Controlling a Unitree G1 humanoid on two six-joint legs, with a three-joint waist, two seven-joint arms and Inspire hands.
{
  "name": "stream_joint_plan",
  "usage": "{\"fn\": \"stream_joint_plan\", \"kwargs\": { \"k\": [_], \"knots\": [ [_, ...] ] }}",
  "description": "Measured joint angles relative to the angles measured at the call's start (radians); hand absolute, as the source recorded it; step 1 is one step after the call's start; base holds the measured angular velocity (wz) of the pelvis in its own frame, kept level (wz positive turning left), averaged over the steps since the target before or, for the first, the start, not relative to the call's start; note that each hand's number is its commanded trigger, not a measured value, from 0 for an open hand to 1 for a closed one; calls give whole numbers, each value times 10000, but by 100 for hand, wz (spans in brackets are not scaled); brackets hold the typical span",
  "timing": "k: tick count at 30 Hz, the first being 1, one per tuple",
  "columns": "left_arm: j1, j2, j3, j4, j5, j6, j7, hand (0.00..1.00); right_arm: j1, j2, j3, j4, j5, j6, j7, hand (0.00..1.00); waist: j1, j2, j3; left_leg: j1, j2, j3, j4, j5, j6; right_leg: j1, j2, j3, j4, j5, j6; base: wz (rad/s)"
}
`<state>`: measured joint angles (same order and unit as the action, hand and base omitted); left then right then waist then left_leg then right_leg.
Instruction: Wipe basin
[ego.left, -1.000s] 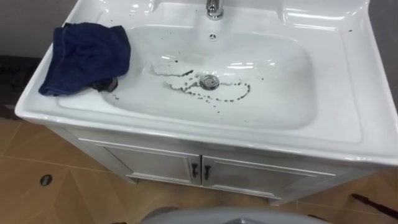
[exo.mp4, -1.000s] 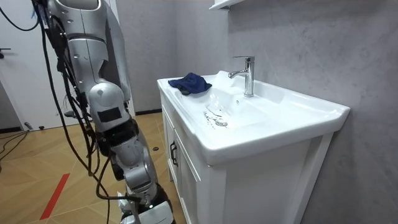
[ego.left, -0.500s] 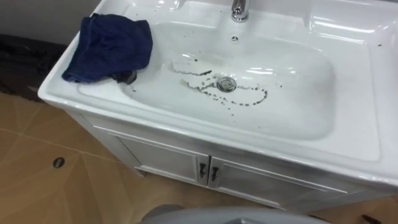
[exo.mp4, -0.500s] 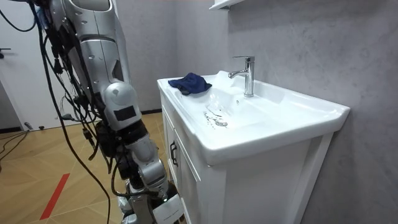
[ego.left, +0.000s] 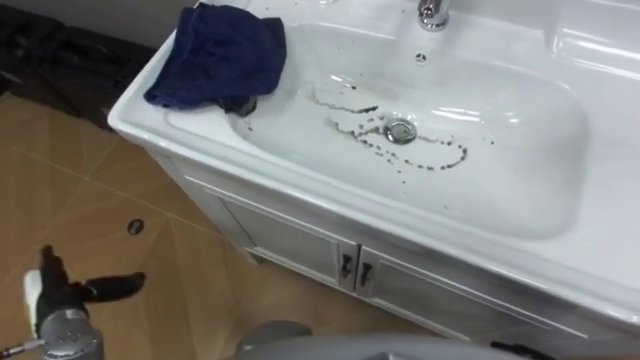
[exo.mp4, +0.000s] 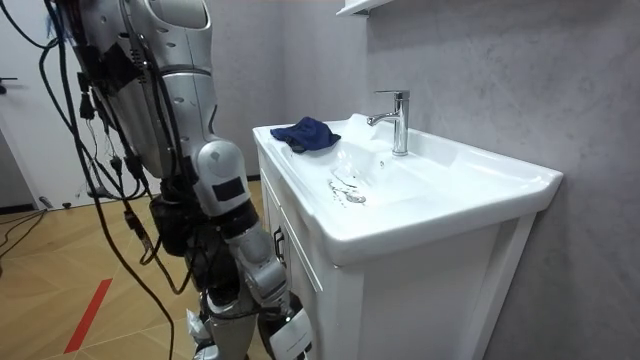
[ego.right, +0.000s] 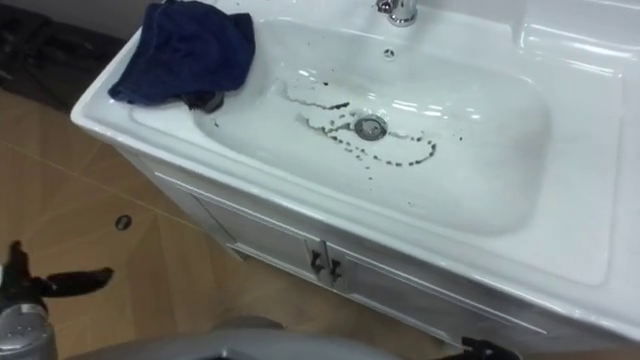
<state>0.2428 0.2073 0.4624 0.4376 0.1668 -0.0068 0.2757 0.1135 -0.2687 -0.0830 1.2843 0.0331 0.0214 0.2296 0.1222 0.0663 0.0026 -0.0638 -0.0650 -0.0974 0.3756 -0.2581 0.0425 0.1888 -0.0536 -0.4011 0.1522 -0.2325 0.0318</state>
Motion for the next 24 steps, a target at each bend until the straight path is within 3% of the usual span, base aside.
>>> {"fn": "stream_joint_plan", "kwargs": {
  "k": [2, 3, 5, 6, 8, 9, 11, 13, 15, 18, 19, 24],
  "knots": [
    [-184, 304, 156, -1047, 21, -231, 624, 0, -8, -46, 1, 8, -44, 1, 17, 0, 29, 127, -4, 16, -3, -37, -30, 11, -16, 20, 5, 13, -3, -18, -26, 4],
    [-203, 405, 161, -1259, 21, -278, 751, 0, -9, -70, 7, 5, -44, -1, 18, 0, 46, -6, 5, 33, -5, -41, -41, 11, -16, 30, 3, 12, 3, -19, -26, 0],
    [-341, 659, 167, -2297, 26, -425, 1213, 0, 22, -117, 11, 35, -42, -57, 9, 0, -23, 65, 13, 54, -3, -61, -61, 16, -24, 23, 4, 9, 39, -17, -26, 0],
    [-382, 682, 168, -2559, 26, -452, 1333, 0, 69, -120, 11, 54, -43, -83, 4, 0, -41, 189, 32, 47, 4, -78, -62, 17, -25, 21, 8, -8, 36, -17, -26, 4],
    [-487, 759, 167, -3535, 33, -660, 1785, 0, 67, -122, 31, 131, -29, -128, -12, 0, -85, 201, 25, 78, -1, -67, -155, 32, -39, -2, 8, 129, 41, -18, -26, 0],
    [-551, 799, 167, -3693, 31, -714, 1877, 0, 52, -122, 39, 128, -21, -136, -15, 0, -70, 80, 34, 78, -1, -63, -158, 32, -39, -1, 11, 168, 40, -18, -26, -4],
    [-825, 948, 166, -4332, 28, -765, 2157, 0, 84, -126, 156, 138, 50, -215, -37, 0, -97, 143, 28, 130, 9, -31, -186, 36, -46, 23, 26, 262, 27, -17, -27, -3],
    [-892, 1012, 164, -4801, 21, -867, 2347, 0, 49, -137, 222, 256, 62, -271, -101, 0, -103, 266, 68, 218, 21, 55, -276, 38, -49, 39, 20, 394, 18, -17, -27, -14],
    [-894, 1032, 164, -5220, 18, -938, 2416, 0, 60, -147, 215, 342, 50, -339, -158, 0, -126, 250, 41, 276, 23, 126, -347, 38, -45, 43, 5, 444, 9, -17, -27, -11],
    [-897, 1034, 168, -5676, 8, -1020, 2397, 0, 77, -158, 161, 412, 51, -449, -281, 0, -306, 340, 74, 353, 26, 150, -402, 40, -42, 80, -1, 470, 5, -16, -27, -1],
    [-898, 1034, 169, -5819, 25, -1048, 2396, 0, 54, -157, 129, 434, 26, -459, -312, 0, -386, 270, 98, 385, 37, 177, -452, 42, -44, 74, -1, 549, 10, -16, -27, -9],
    [-920, 1034, 11, -5998, 457, -1110, 2405, 0, 38, -148, 35, 398, -6, -548, -357, 0, -759, 302, 118, 473, 76, 343, -575, 46, -44, 32, -4, 710, 0, -16, -27, -11]
  ]
}}
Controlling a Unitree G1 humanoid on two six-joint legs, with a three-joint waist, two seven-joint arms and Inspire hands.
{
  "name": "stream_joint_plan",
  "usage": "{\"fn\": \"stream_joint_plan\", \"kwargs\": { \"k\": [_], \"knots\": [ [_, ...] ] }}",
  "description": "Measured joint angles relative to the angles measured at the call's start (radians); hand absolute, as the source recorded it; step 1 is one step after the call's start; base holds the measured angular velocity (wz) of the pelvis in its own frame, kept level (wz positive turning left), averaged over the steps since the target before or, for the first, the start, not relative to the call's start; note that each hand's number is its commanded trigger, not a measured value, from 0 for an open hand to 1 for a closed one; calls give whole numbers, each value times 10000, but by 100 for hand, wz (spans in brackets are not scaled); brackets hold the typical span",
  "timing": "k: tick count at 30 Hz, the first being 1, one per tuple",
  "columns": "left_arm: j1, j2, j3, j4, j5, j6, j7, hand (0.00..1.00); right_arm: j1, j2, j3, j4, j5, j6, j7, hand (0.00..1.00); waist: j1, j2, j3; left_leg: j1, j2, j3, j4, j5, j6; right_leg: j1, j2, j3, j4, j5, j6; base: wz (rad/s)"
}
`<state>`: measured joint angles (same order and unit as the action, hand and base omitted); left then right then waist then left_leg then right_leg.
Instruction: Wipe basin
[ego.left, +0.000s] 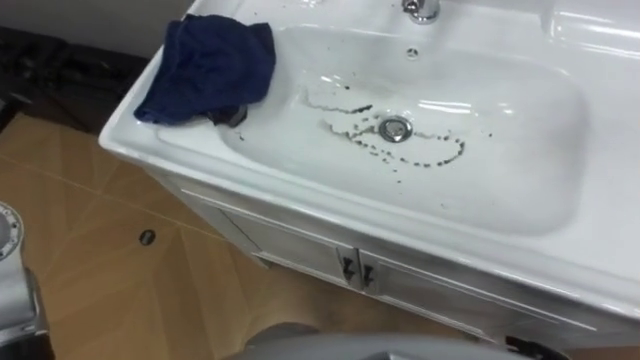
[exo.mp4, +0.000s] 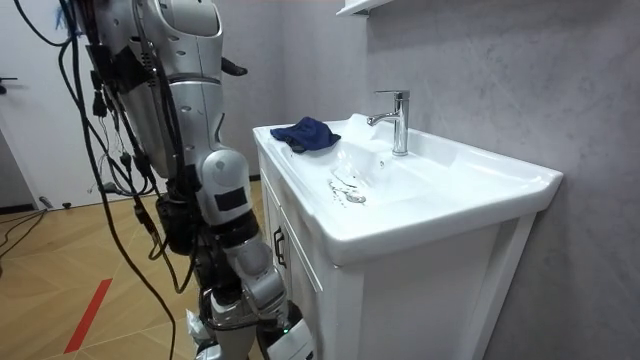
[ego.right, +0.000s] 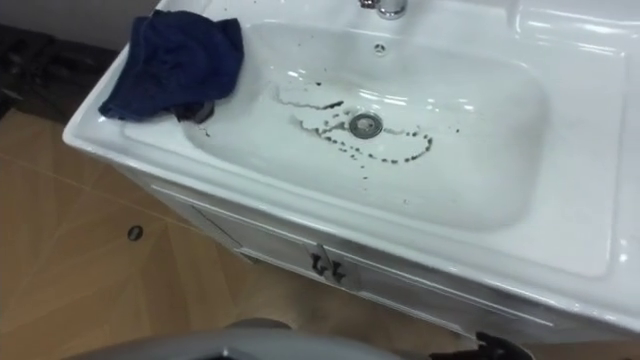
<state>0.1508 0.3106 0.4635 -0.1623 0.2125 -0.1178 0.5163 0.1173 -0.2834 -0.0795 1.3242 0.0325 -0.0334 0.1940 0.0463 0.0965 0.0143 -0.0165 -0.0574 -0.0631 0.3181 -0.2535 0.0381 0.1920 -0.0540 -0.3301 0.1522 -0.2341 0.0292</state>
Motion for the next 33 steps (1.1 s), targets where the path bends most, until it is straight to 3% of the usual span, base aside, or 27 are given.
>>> {"fn": "stream_joint_plan", "kwargs": {
  "k": [7, 9, 15, 17, 20, 26, 33],
  "knots": [
    [0, -2, -664, 226, 9, 8, -279, 0, 25, 55, -7, 18, -17, 126, 77, 0, -445, -154, -6, 298, 87, 356, -166, 24, -9, 61, -3, 283, 14, 2, -2, -15],
    [-8, -2, -861, 322, 14, 22, -446, 0, 58, 57, -6, 97, -113, 153, 97, 0, -638, -227, 27, 401, 86, 376, -162, 24, -8, 167, -5, 294, 16, 2, -2, 2],
    [-139, -7, -1695, 984, 11, 116, -1012, 0, 266, 66, 114, 170, -531, 567, 139, 0, -751, -236, 7, 516, 126, 621, -151, 23, -5, 185, 3, 813, 30, 3, -5, -14],
    [-155, -8, -1944, 1299, 15, 237, -1176, 0, 351, 102, 153, 154, -826, 727, 139, 0, -934, -256, 30, 520, 139, 596, -219, 18, 2, 161, 18, 934, 76, 4, -7, -9],
    [-168, -15, -2094, 1559, 19, 414, -1357, 0, 460, 127, 174, 151, -825, 987, 141, 0, -1003, -248, 39, 554, 217, 754, -254, 20, 4, 91, 54, 1323, 199, 5, -10, -18],
    [-525, -31, -2128, 2467, 350, 537, -1479, 0, 509, 305, 174, 135, -1481, 1453, 287, 0, -1250, -233, 6, 577, 278, 945, -258, 57, -12, -27, 93, 1412, 252, 43, -72, -11],
    [-741, -76, -2357, 2907, 361, 740, -1490, 0, 415, 418, 174, 125, -1575, 1578, 360, 0, -1335, -272, -70, 601, 331, 1133, -293, 61, -12, -186, 109, 1606, 365, 52, -85, -9]
  ]
}}
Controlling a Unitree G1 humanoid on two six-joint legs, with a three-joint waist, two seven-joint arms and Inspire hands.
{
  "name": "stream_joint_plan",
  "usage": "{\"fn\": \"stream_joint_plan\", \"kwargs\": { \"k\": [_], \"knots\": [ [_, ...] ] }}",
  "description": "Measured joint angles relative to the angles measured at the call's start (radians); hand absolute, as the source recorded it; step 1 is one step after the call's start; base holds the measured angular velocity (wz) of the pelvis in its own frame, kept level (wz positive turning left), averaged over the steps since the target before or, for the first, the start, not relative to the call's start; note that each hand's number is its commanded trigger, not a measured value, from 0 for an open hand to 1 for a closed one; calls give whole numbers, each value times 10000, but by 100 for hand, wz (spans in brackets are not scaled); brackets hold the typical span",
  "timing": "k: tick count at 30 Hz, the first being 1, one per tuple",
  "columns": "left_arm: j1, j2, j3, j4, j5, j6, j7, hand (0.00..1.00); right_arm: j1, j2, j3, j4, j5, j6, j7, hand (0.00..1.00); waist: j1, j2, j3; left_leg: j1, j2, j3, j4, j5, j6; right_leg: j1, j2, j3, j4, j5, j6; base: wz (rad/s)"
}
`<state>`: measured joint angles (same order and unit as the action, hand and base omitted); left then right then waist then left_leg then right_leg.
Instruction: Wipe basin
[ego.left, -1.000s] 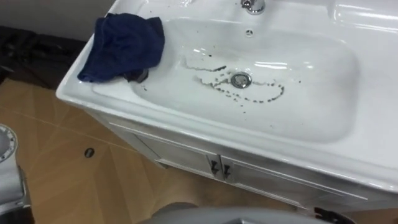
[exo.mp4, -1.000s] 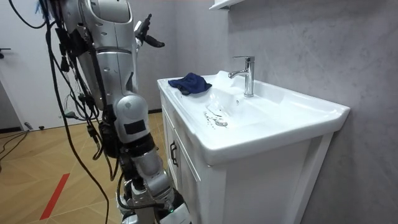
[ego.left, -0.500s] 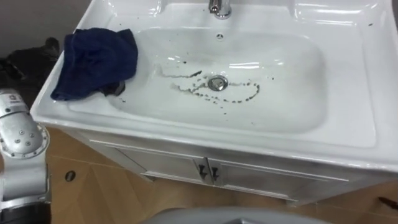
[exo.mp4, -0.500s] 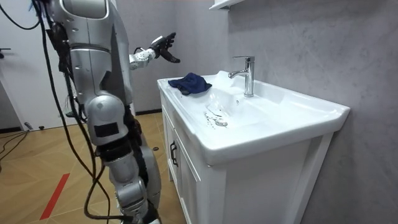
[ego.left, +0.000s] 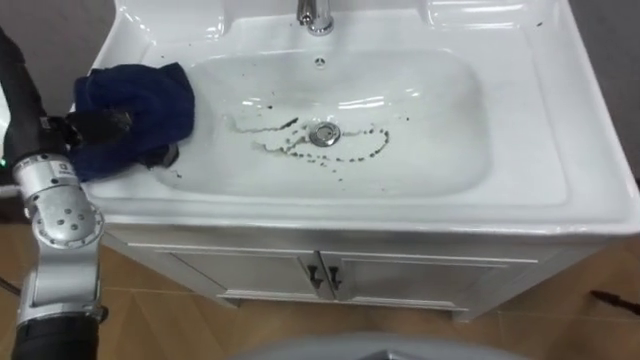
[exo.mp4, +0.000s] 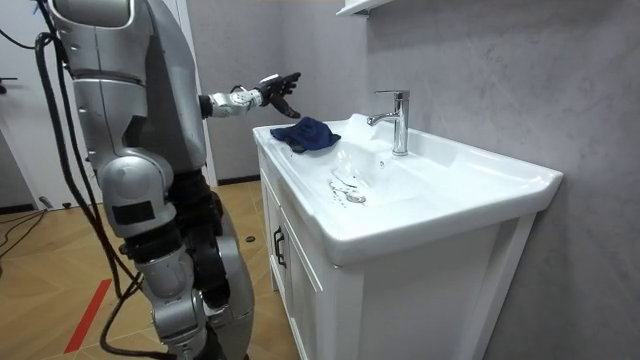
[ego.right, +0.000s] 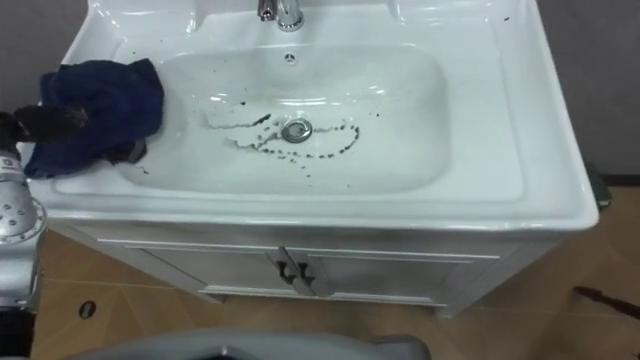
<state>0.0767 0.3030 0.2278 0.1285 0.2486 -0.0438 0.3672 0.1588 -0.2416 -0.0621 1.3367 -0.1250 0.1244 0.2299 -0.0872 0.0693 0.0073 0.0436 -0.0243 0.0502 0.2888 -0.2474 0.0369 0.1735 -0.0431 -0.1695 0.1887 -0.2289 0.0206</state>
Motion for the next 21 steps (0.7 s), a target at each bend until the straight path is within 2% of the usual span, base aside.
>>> {"fn": "stream_joint_plan", "kwargs": {
  "k": [1, 5, 11, 16, 21],
  "knots": [
    [-1, 0, -7, 1, 3, 6, 0, 0, -22, 33, 0, -1, 1, 6, 2, 0, -25, -19, -17, 19, 3, 19, -21, 0, 0, 3, 0, 20, -2, 1, 0, -4],
    [-2, 0, -100, 2, 4, 139, 0, 0, -28, 55, -10, -52, -28, 93, 29, 0, -176, -59, -2, 7, 5, 35, -45, -1, 1, -16, 2, 76, -1, 2, -1, -1],
    [-2, -1, -324, 110, 280, 398, -49, 0, -47, 56, -19, -54, -115, 302, 42, 0, -213, -24, -17, 6, 20, 56, -83, -1, -3, -45, 34, 206, -8, 5, -5, 0],
    [-2, -2, -383, 141, 288, 514, -71, 0, -21, 55, -15, -68, -112, 330, 79, 0, -212, -19, -9, 22, 28, 133, -159, 2, -8, -69, 36, 287, -9, 5, -6, -4],
    [-5, -2, -383, 198, 508, 809, -71, 0, -20, 55, -26, -167, -93, 437, 117, 0, -273, 39, -1, -51, 37, 209, -164, 2, -7, -155, 31, 290, -3, 11, -15, -4]
  ]
}}
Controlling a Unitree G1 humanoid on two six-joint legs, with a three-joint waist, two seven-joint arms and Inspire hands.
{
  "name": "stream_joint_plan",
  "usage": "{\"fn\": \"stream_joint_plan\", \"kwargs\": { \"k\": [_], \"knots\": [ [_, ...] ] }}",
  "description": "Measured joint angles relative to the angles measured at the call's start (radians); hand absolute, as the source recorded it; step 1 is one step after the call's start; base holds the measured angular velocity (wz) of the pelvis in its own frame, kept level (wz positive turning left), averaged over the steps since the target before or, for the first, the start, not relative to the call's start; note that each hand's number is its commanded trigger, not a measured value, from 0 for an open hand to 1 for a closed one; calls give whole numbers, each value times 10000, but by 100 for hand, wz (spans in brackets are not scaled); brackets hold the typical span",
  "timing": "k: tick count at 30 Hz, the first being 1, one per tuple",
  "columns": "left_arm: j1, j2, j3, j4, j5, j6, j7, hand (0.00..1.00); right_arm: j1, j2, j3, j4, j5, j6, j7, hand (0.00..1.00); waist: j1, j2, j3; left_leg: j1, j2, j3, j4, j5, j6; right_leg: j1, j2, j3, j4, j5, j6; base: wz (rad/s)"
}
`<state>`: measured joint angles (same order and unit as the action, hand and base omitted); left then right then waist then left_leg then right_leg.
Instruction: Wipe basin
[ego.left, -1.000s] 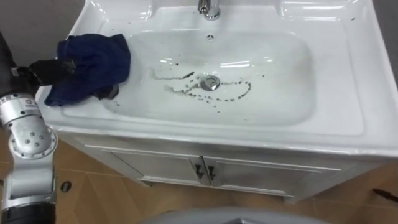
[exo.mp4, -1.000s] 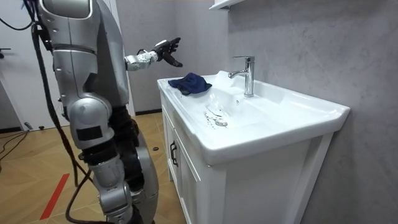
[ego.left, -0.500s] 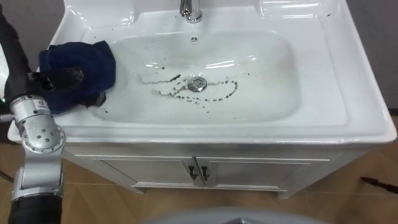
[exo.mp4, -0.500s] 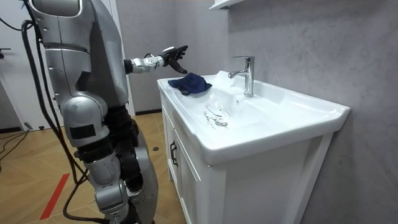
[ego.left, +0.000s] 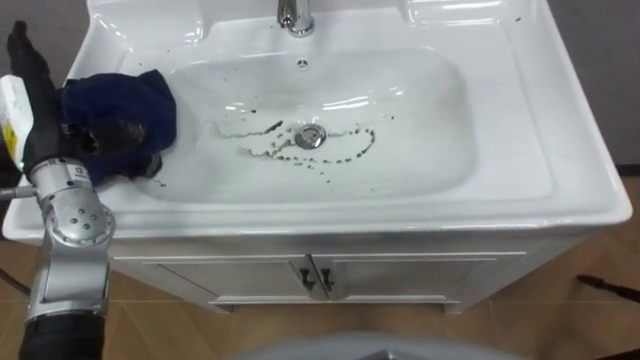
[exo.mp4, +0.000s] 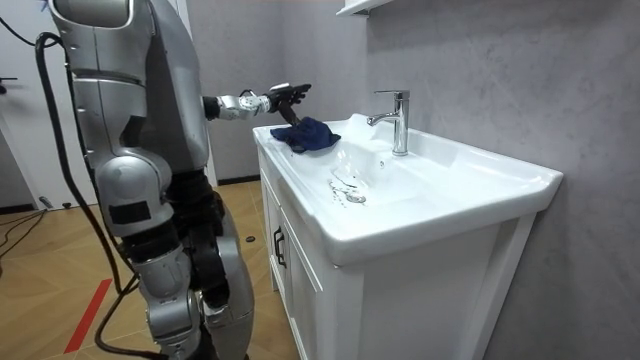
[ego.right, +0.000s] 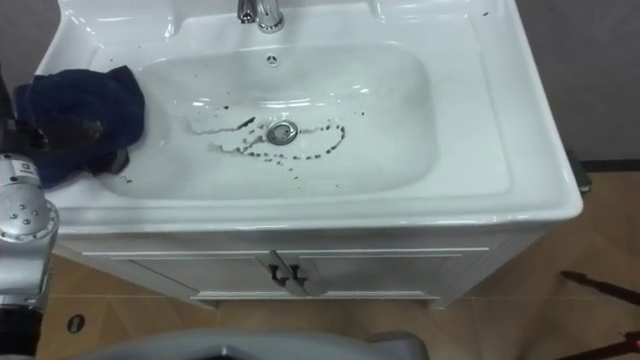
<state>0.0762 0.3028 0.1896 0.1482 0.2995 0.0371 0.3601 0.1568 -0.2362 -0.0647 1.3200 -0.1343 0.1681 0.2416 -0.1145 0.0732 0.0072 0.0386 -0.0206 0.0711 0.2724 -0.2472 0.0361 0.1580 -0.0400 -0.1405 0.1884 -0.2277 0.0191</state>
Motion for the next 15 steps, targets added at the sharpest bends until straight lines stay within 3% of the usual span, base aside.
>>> {"fn": "stream_joint_plan", "kwargs": {
  "k": [9, 15],
  "knots": [
    [-96, 0, 3, 635, 639, 359, 15, 0, 65, -24, -76, 30, 118, 92, -114, 0, -162, 18, 2, 60, 21, 72, -39, 0, 0, 8, 3, 6, 2, 5, -8, -2],
    [-781, 1, 4, 946, 639, 783, 16, 0, 132, -24, -136, -56, 49, 456, -338, 0, -191, 46, -17, -19, 43, 97, 2, -1, -2, -72, 13, 17, 11, 20, -27, -1]
  ]
}}
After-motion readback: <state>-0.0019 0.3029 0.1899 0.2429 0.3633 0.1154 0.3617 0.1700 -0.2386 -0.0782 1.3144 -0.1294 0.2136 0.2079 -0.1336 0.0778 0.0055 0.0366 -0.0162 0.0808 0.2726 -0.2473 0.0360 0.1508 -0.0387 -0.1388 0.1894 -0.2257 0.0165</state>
